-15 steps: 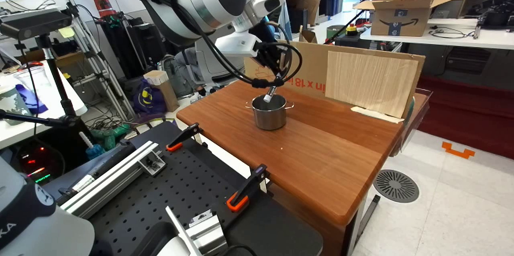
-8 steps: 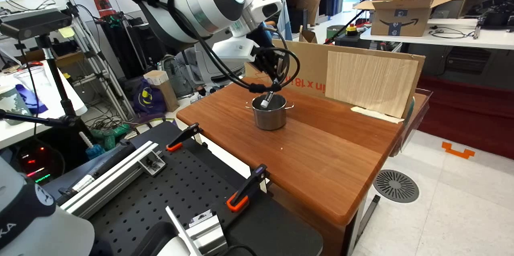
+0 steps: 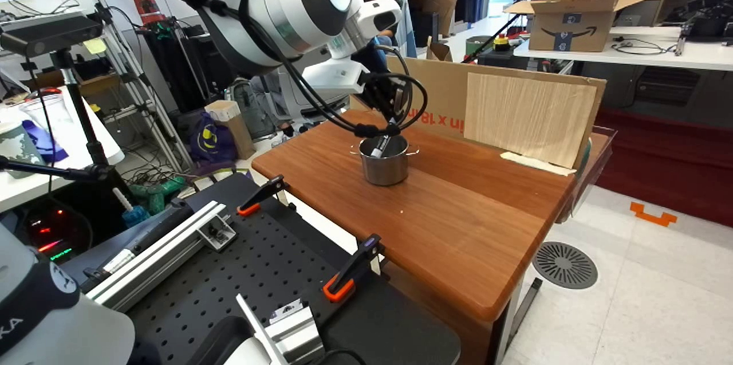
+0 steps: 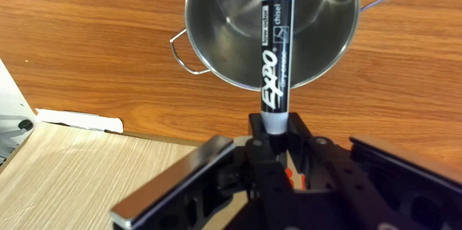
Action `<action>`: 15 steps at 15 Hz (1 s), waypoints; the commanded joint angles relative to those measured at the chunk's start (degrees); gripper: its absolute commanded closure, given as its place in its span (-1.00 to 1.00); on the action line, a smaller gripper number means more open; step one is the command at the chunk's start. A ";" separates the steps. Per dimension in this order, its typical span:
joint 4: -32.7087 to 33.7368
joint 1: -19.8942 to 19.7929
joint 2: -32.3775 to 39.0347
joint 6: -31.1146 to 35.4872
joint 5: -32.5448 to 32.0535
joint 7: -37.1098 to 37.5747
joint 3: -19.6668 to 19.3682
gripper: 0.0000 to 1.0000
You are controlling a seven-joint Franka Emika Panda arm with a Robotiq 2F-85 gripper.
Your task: Put the marker in the pot
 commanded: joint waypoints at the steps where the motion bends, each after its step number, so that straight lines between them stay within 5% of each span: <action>1: 0.44 0.16 0.73 -0.09 -0.72 -0.70 -0.32 0.90; 3: 0.52 0.23 1.03 -0.16 -0.72 -0.75 -0.36 0.90; 5: 0.55 0.07 1.11 -0.49 -0.44 -0.78 -0.07 0.09; 11: 0.54 -0.28 0.94 -0.96 -0.10 -0.94 0.51 -0.77; 13: 0.47 -0.41 0.77 -1.12 -0.03 -1.06 0.71 -0.99; 15: 0.27 -0.49 0.32 -1.47 0.00 -1.19 0.91 -1.00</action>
